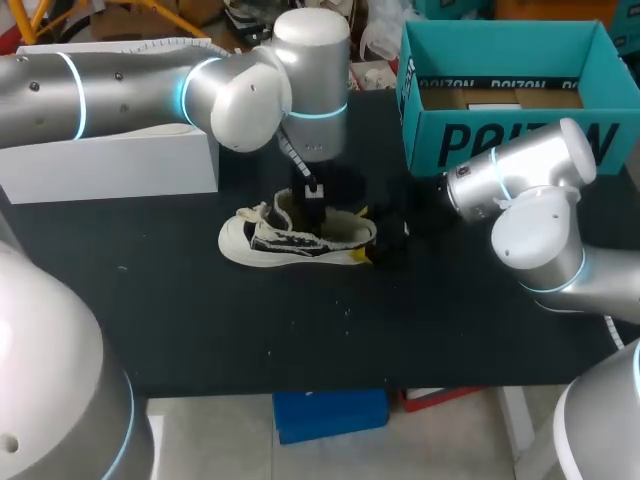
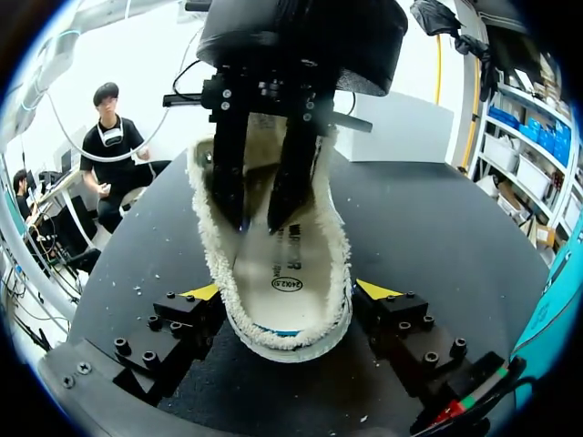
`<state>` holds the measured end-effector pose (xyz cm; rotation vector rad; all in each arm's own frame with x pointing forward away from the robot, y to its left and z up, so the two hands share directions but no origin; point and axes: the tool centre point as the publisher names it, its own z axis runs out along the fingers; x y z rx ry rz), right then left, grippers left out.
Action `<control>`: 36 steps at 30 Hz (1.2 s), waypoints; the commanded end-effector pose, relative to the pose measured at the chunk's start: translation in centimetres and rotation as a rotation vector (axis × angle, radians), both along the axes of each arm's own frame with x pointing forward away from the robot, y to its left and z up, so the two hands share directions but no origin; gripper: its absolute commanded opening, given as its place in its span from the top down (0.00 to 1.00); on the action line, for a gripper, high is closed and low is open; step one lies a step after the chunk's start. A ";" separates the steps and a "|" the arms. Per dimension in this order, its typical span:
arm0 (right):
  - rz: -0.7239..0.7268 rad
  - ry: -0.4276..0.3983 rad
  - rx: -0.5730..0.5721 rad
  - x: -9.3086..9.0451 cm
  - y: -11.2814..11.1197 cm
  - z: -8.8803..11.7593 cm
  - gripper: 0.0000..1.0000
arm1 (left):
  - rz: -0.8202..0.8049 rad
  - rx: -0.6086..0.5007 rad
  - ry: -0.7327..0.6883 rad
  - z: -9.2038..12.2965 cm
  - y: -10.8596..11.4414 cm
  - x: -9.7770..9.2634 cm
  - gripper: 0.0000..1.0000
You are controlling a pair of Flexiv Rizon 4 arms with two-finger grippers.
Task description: Take the shoe out of the shoebox, open the shoe tongue, remove and reinsert the insole, then place the shoe into the shoebox
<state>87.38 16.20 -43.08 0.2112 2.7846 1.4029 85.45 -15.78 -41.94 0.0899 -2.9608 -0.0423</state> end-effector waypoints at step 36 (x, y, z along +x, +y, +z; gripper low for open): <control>-0.002 0.001 -0.003 0.1 0.0 0.3 0.98 | 0.073 0.102 -0.693 0.5 4.4 2.6 0.80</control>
